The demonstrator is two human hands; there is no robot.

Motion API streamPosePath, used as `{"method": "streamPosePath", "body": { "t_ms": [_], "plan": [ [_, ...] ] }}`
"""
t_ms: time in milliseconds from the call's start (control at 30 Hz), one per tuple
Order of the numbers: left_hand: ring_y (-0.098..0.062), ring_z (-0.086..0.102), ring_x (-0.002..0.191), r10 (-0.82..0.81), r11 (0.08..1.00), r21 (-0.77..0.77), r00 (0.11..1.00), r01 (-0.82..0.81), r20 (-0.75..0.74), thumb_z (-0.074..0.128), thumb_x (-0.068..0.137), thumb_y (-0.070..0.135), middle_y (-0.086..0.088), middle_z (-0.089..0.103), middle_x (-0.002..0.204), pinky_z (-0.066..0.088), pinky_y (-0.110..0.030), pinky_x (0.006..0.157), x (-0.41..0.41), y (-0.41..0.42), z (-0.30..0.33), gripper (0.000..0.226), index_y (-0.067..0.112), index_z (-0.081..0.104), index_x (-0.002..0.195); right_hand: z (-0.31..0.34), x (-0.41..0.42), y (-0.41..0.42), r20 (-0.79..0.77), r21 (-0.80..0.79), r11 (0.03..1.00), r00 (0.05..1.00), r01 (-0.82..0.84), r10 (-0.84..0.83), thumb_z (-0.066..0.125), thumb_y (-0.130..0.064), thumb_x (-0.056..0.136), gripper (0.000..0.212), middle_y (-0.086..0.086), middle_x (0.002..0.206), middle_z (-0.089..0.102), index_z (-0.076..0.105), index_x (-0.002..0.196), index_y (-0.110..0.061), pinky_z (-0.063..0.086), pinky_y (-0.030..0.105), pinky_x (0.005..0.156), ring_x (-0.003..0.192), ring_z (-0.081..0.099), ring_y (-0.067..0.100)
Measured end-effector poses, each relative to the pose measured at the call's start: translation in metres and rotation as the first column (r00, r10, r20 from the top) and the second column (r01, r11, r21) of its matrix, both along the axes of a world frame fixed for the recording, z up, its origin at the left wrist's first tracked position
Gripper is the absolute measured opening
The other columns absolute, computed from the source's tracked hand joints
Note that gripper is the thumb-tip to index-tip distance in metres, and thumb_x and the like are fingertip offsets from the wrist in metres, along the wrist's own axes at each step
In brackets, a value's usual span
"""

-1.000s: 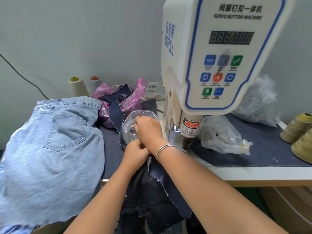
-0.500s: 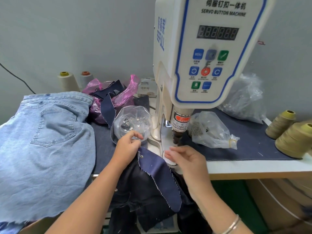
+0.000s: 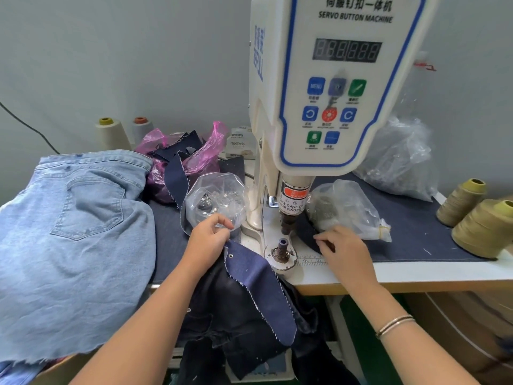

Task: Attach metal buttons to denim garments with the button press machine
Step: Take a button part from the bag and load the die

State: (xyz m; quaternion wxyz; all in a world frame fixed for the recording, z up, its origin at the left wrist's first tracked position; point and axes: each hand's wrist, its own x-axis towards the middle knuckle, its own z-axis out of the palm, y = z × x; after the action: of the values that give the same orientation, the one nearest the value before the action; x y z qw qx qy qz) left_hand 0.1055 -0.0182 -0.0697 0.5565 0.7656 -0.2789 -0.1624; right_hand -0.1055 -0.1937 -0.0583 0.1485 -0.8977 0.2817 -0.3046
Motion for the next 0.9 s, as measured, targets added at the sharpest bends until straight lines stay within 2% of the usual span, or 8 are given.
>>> {"method": "streamPosePath", "body": {
  "t_ms": [67,167,433,533,667,733,800,900],
  "plan": [
    [-0.008,0.031,0.040,-0.002,1.000,0.006,1.000,0.002,0.006,0.047,0.077,-0.004,0.007,0.045,0.041,0.027,-0.019,0.043,0.001,0.000,-0.001,0.027,0.020,0.059,0.074,-0.005,-0.002,-0.004,-0.092,-0.138,0.990,0.996,-0.009,-0.004,0.075,-0.005,0.077,0.011,0.001,0.083,0.067,0.076,0.085,-0.011,0.051,0.033,0.064,0.080,0.061,0.022],
    [-0.007,0.030,0.039,-0.005,1.000,-0.006,1.000,0.005,0.001,0.047,0.074,0.001,0.008,0.044,0.040,0.027,-0.020,0.042,-0.001,0.000,0.000,0.021,0.019,0.059,0.074,-0.010,-0.002,-0.007,-0.091,-0.235,0.971,0.996,-0.042,0.021,0.080,0.000,0.069,0.015,0.001,0.077,0.069,0.076,0.080,-0.009,0.054,0.030,0.060,0.073,0.063,0.023],
    [-0.008,0.031,0.040,-0.003,1.000,0.005,1.000,0.003,0.002,0.046,0.078,-0.006,0.007,0.043,0.040,0.027,-0.021,0.043,0.001,-0.001,-0.002,0.026,0.017,0.058,0.075,-0.013,-0.021,-0.021,-0.099,-0.185,0.981,0.994,-0.054,0.036,0.075,0.013,0.067,0.026,0.007,0.080,0.071,0.075,0.089,-0.001,0.054,0.037,0.068,0.074,0.064,0.029],
    [-0.007,0.030,0.039,-0.005,1.000,0.004,1.000,0.005,0.000,0.046,0.078,-0.005,0.007,0.042,0.041,0.026,-0.020,0.042,0.001,-0.001,-0.002,0.026,0.018,0.058,0.074,-0.016,-0.030,-0.019,-0.135,-0.089,0.993,0.989,-0.075,0.062,0.065,0.011,0.077,0.031,0.005,0.097,0.071,0.074,0.103,-0.004,0.048,0.041,0.077,0.091,0.062,0.026],
    [-0.005,0.031,0.039,-0.003,1.000,0.011,1.000,0.003,0.006,0.047,0.078,-0.004,0.008,0.045,0.041,0.027,-0.020,0.043,0.001,-0.001,-0.001,0.025,0.018,0.059,0.074,-0.015,-0.038,-0.018,-0.061,0.093,0.993,0.996,-0.067,0.073,0.057,0.005,0.087,0.032,-0.003,0.109,0.068,0.072,0.110,-0.010,0.043,0.033,0.092,0.103,0.057,0.013],
    [-0.009,0.032,0.041,-0.008,1.000,0.019,1.000,0.008,0.008,0.047,0.078,-0.003,0.007,0.045,0.042,0.028,-0.022,0.044,0.001,0.000,-0.002,0.025,0.019,0.059,0.074,-0.012,-0.040,-0.018,0.022,0.234,0.972,1.000,-0.026,0.022,0.055,0.002,0.090,0.029,-0.006,0.106,0.067,0.072,0.109,-0.012,0.040,0.021,0.090,0.101,0.055,0.007],
    [-0.013,0.034,0.045,-0.008,1.000,0.022,1.000,0.008,0.009,0.048,0.078,-0.003,0.005,0.046,0.047,0.029,-0.024,0.047,0.002,0.000,-0.002,0.025,0.019,0.059,0.074,-0.010,-0.040,-0.019,0.079,0.339,0.940,0.995,0.029,-0.059,0.056,-0.001,0.091,0.025,-0.005,0.103,0.066,0.072,0.106,-0.012,0.038,0.018,0.086,0.100,0.056,0.008],
    [-0.015,0.037,0.048,0.000,1.000,0.024,1.000,0.000,0.010,0.048,0.079,-0.003,-0.001,0.049,0.052,0.031,-0.023,0.049,0.002,-0.002,-0.003,0.025,0.019,0.059,0.073,-0.010,-0.035,-0.023,0.012,0.301,0.945,0.990,0.131,-0.141,0.060,-0.007,0.090,0.017,-0.001,0.100,0.065,0.072,0.101,-0.012,0.036,0.023,0.085,0.101,0.053,0.015]
  ]
}}
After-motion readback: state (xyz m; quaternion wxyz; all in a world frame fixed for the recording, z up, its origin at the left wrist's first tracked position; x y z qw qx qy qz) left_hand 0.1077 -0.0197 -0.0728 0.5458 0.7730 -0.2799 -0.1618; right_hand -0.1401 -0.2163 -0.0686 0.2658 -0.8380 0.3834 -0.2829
